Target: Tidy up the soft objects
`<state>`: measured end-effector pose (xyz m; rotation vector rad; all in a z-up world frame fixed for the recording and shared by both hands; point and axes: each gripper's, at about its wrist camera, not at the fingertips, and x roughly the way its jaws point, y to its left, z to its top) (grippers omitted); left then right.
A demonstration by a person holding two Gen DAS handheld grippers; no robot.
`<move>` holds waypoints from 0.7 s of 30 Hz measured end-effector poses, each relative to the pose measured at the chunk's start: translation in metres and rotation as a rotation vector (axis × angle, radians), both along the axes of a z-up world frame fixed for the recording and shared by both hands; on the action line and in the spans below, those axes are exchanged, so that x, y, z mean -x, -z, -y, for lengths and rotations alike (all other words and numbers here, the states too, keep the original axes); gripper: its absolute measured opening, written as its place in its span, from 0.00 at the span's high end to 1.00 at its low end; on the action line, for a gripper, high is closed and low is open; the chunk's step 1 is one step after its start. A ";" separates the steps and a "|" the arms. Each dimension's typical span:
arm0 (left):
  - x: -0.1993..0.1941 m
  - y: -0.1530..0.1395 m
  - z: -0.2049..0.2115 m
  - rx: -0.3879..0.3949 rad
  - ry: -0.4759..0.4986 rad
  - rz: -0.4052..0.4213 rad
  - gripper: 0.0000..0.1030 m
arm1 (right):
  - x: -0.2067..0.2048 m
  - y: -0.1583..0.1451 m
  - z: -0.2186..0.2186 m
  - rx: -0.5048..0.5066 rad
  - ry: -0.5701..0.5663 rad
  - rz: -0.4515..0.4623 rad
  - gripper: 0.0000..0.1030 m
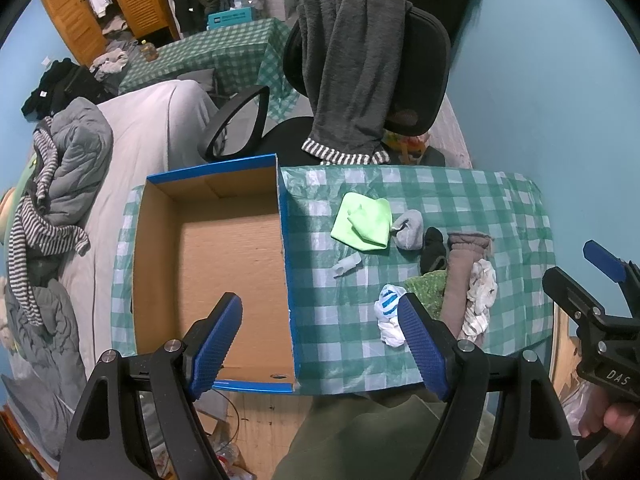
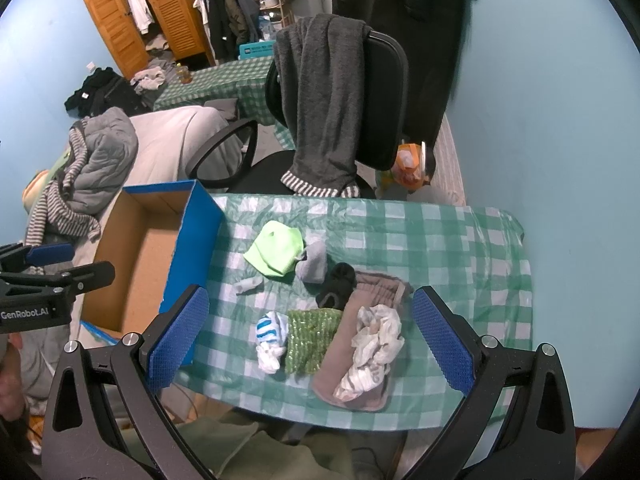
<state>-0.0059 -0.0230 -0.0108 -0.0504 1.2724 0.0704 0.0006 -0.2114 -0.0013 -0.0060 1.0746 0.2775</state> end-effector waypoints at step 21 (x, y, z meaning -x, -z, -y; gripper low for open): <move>-0.012 0.052 0.021 0.029 0.068 -0.125 0.21 | 0.008 0.042 0.048 0.044 0.062 -0.077 0.01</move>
